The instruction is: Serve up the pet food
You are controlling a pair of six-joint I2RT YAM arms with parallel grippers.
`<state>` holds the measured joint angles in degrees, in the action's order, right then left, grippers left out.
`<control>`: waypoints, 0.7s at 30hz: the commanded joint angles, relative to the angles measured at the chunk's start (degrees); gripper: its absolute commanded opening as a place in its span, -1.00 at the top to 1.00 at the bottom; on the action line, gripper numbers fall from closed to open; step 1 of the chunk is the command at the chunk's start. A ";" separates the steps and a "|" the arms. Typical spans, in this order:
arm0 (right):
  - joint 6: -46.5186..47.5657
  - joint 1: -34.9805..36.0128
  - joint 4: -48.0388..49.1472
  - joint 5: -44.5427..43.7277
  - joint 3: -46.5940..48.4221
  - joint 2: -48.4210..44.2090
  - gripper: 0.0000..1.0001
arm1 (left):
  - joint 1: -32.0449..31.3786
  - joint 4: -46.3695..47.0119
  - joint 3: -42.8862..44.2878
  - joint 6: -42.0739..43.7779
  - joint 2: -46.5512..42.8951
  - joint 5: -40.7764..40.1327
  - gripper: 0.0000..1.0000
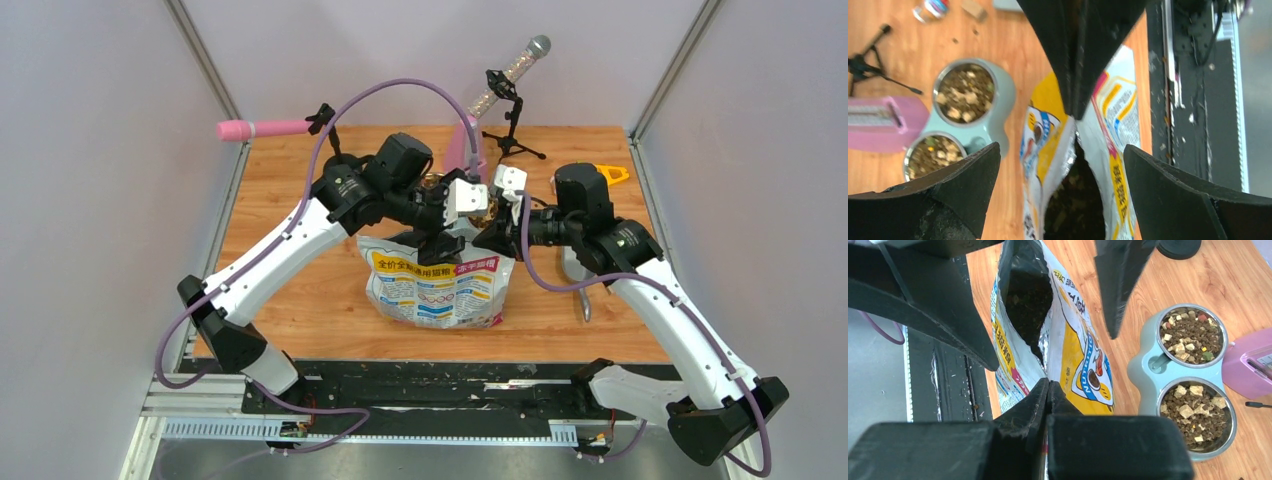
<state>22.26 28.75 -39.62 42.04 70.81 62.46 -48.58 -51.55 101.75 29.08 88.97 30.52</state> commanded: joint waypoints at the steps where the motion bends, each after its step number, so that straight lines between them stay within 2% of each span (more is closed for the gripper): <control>1: -1.96 0.08 3.26 -0.84 1.99 -2.29 1.00 | -0.31 -11.03 1.34 8.07 -0.79 -0.41 -1.00; 6: -2.02 0.08 3.23 -0.49 2.29 -2.79 1.00 | -1.65 -10.36 -6.24 10.11 -4.52 -9.04 -1.00; 8: -1.75 0.08 3.08 -0.62 2.31 -3.10 1.00 | -2.03 -9.88 -8.79 11.14 -6.61 -11.50 -0.90; 9: -1.56 0.09 2.92 -0.71 2.40 -3.25 1.00 | -2.20 -9.38 -9.48 11.76 -7.10 -12.47 -0.69; 10: -1.34 0.08 2.72 -0.57 2.45 -3.41 1.00 | -2.30 -9.24 -10.42 12.04 -7.75 -12.89 -0.57; 11: -1.03 0.08 2.18 -0.29 2.53 -3.52 1.00 | -2.37 -9.20 -10.65 12.64 -7.93 -13.63 -0.25; 12: -0.45 0.08 1.16 0.16 2.69 -3.60 1.00 | -2.39 -9.06 -10.88 12.84 -8.06 -14.12 -0.09; 13: 0.44 0.08 -0.27 0.70 2.93 -3.64 1.00 | -2.40 -8.51 -10.88 12.64 -8.09 -15.37 0.34; 15: 2.99 0.08 -4.57 1.72 3.75 -3.58 0.87 | -2.40 -8.12 -10.58 12.40 -8.07 -17.13 0.78; 16: 4.38 0.13 -7.17 2.00 4.47 -3.48 0.77 | -2.38 -8.12 -10.21 12.40 -8.25 -17.50 0.88; 19: 6.40 0.08 -11.03 -0.16 5.61 -4.03 0.53 | -2.39 -9.61 -9.20 12.69 -8.90 -17.32 0.93; 21: 6.46 0.08 -11.37 -2.22 5.88 -4.93 0.28 | -2.35 -10.63 -8.38 12.69 -9.47 -16.89 0.97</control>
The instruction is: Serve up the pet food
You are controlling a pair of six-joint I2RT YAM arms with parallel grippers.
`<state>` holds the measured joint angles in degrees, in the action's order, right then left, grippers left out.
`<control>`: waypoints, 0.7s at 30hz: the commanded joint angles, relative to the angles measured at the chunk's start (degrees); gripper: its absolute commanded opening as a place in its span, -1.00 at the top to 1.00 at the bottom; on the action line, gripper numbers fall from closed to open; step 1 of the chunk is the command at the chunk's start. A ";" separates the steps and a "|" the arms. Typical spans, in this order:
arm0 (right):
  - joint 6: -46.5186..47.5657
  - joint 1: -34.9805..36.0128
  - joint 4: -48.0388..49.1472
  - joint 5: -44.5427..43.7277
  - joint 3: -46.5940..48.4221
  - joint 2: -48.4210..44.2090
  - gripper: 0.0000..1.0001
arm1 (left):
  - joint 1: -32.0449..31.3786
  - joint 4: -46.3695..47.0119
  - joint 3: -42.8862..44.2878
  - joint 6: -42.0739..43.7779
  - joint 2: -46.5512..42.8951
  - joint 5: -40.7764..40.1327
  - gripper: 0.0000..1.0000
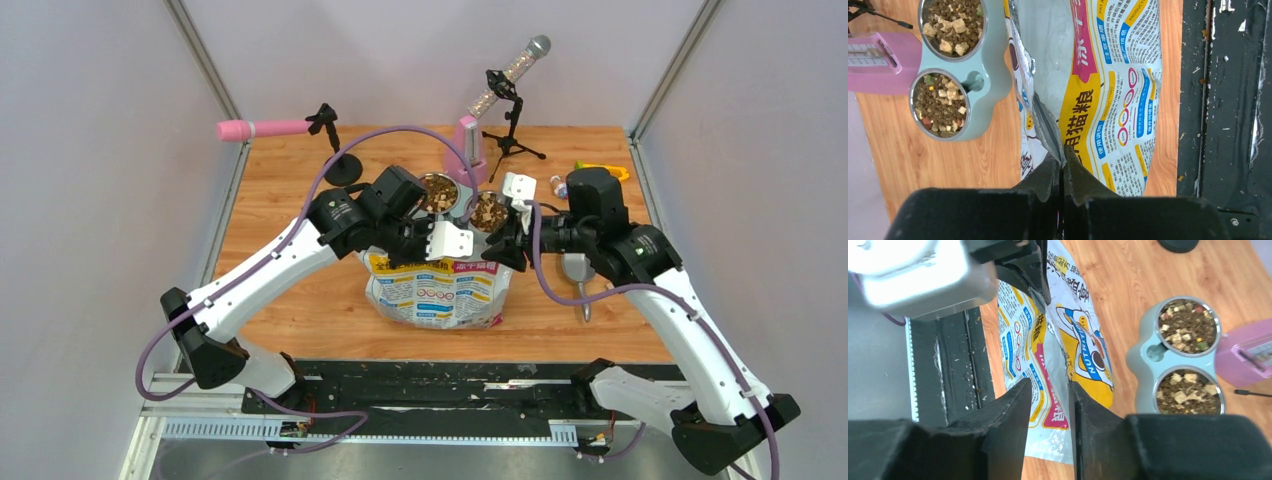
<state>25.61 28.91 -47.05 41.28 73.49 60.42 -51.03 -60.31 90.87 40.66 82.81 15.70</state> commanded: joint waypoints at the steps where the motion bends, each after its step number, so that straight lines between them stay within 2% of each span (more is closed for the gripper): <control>1: 3.07 -0.08 -4.17 -2.14 3.38 -3.32 0.19 | 0.06 -2.05 2.85 0.85 -3.67 -1.99 0.99; 3: 3.26 -0.08 -5.12 -3.27 3.50 -4.10 0.05 | 0.06 -2.42 3.24 0.60 -4.37 -1.39 1.00; 7: 4.12 -0.08 -7.17 -6.00 2.37 -4.50 -0.10 | 0.05 -3.98 3.89 1.06 -5.88 3.43 1.00; 11: 3.42 -0.08 -8.02 -5.79 1.65 -3.01 -0.14 | 0.05 -3.23 4.25 -0.09 -6.63 6.44 1.00; 14: 2.93 -0.04 -8.89 -5.79 1.19 -1.76 -0.10 | 0.07 -3.50 4.46 0.12 -6.84 7.64 1.00; 16: 3.29 -0.04 -9.73 -5.80 1.04 -0.98 0.13 | 0.10 -3.77 4.86 0.63 -6.94 7.78 1.00; 17: 3.49 -0.03 -10.24 -5.87 1.09 -0.53 0.43 | 0.07 -4.33 5.07 1.23 -6.99 7.90 1.00; 18: 3.87 -0.05 -11.24 -6.10 1.19 -0.04 0.84 | 0.05 -4.70 5.47 2.20 -7.21 8.01 1.00; 19: 4.00 -0.07 -11.80 -7.23 1.41 0.34 0.99 | 0.05 -5.53 5.64 2.78 -7.30 8.09 1.00; 21: 3.68 -0.12 -12.52 -9.82 1.87 0.55 1.00 | 0.05 -6.53 6.57 3.78 -7.53 7.26 1.00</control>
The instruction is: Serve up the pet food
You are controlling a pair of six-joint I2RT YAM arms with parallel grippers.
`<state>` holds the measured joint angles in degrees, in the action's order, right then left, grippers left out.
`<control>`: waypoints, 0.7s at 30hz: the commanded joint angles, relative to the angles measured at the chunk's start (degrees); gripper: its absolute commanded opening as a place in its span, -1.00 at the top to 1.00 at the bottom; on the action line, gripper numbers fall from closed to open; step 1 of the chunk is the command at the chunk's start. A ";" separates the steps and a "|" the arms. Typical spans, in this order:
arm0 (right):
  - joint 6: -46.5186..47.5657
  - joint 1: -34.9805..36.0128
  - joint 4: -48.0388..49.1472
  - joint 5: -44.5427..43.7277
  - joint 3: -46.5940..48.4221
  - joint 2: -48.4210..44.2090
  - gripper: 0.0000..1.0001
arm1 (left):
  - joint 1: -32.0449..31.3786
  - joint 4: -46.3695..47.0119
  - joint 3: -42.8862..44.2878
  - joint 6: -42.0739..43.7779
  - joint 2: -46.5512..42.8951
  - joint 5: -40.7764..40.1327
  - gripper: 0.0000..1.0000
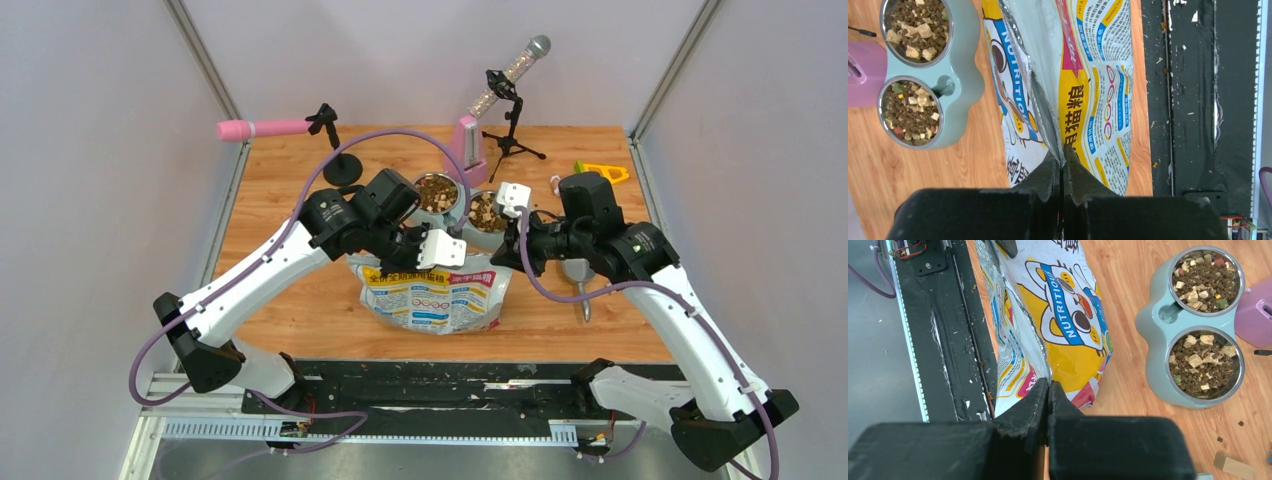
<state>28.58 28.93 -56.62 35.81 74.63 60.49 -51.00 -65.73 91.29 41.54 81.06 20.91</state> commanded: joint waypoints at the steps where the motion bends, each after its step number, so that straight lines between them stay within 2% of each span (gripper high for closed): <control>1: 1.24 -0.25 -3.12 -4.91 0.79 0.17 1.00 | 0.03 -1.69 6.44 3.54 -5.92 1.03 1.00; 6: 1.91 -2.56 -2.87 -8.57 1.21 -1.45 1.00 | 0.03 -4.39 8.59 5.73 -7.08 -0.09 1.00; 8: 3.30 -3.17 -2.32 -10.45 1.53 -1.27 1.00 | 0.05 -2.81 7.77 3.15 -7.55 0.45 1.00; 11: 6.68 -3.44 -2.07 -7.66 3.29 0.20 1.00 | 0.03 2.76 6.32 -4.62 -7.33 0.59 1.00; 13: 8.23 -3.41 -1.99 -4.93 4.01 1.89 0.90 | 0.03 6.50 5.21 -9.61 -7.01 1.23 1.00; 15: 9.07 -3.36 -1.88 -0.61 4.33 3.99 0.56 | 0.07 8.47 5.16 -12.55 -6.38 2.12 1.00; 17: 10.84 -3.35 -1.05 4.00 3.45 5.29 0.34 | 0.03 9.16 5.63 -13.87 -5.91 3.53 1.00; 21: 13.10 -3.35 0.62 10.24 2.33 7.53 0.20 | 0.03 9.57 5.59 -14.61 -5.83 5.82 1.00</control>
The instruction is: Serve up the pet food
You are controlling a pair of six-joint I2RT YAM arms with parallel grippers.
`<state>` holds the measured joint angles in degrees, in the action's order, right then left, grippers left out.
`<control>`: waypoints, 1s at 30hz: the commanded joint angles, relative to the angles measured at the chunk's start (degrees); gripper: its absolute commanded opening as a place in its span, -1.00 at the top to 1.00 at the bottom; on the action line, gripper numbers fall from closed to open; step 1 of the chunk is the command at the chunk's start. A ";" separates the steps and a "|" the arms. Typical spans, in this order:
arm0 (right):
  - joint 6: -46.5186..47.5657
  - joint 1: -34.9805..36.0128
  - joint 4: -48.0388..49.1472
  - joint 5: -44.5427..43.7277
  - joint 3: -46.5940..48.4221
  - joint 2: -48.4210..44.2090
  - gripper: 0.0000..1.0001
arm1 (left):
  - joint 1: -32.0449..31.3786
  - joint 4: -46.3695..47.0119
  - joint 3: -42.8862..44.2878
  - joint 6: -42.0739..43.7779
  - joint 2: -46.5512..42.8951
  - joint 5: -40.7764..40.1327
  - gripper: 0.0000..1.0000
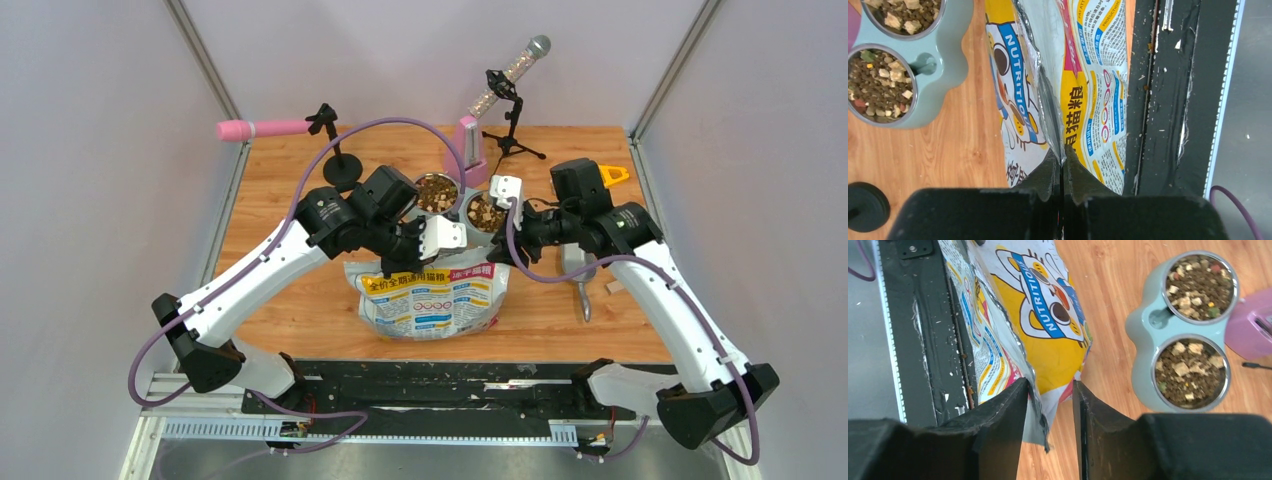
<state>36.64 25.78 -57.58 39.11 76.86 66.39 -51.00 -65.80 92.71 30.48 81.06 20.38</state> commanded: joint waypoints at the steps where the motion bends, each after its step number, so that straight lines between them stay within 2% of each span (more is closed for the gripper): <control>1: 5.56 -0.20 1.78 8.46 0.19 2.05 0.19 | 0.03 9.59 3.94 -3.38 -5.76 6.60 1.00; 7: 8.30 0.06 3.78 16.12 0.38 2.82 0.25 | 0.03 9.54 2.68 -2.65 -5.66 8.95 1.00; 12: 8.55 0.30 3.64 16.30 -0.29 2.76 0.58 | 0.03 9.60 2.94 -2.73 -5.56 9.73 1.00; 15: 8.44 0.32 3.29 15.89 -0.59 3.18 0.97 | 0.03 9.31 3.17 -2.46 -5.79 10.26 1.00; 17: 8.31 0.37 3.18 16.36 -0.26 3.47 1.00 | 0.03 9.29 3.10 -2.44 -5.88 10.21 1.00; 21: 7.48 0.49 3.45 17.14 0.57 3.40 1.00 | 0.03 9.91 2.90 -3.03 -6.27 9.82 1.00; 22: 6.78 0.56 4.04 17.25 0.69 3.33 0.89 | 0.03 10.08 2.74 -3.12 -6.37 9.88 1.00; 24: 5.67 0.86 4.95 18.06 0.61 3.31 0.36 | 0.03 10.35 2.67 -3.33 -6.51 10.06 1.00; 25: 6.08 1.14 4.94 18.91 0.44 3.38 0.25 | 0.03 10.39 2.66 -3.37 -6.52 10.24 1.00; 30: 6.84 2.18 5.62 21.83 0.27 4.36 0.19 | 0.03 10.65 2.98 -3.84 -6.23 11.27 1.00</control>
<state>42.28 27.09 -54.87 55.92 76.44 69.91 -50.74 -65.84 92.40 28.27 80.99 23.59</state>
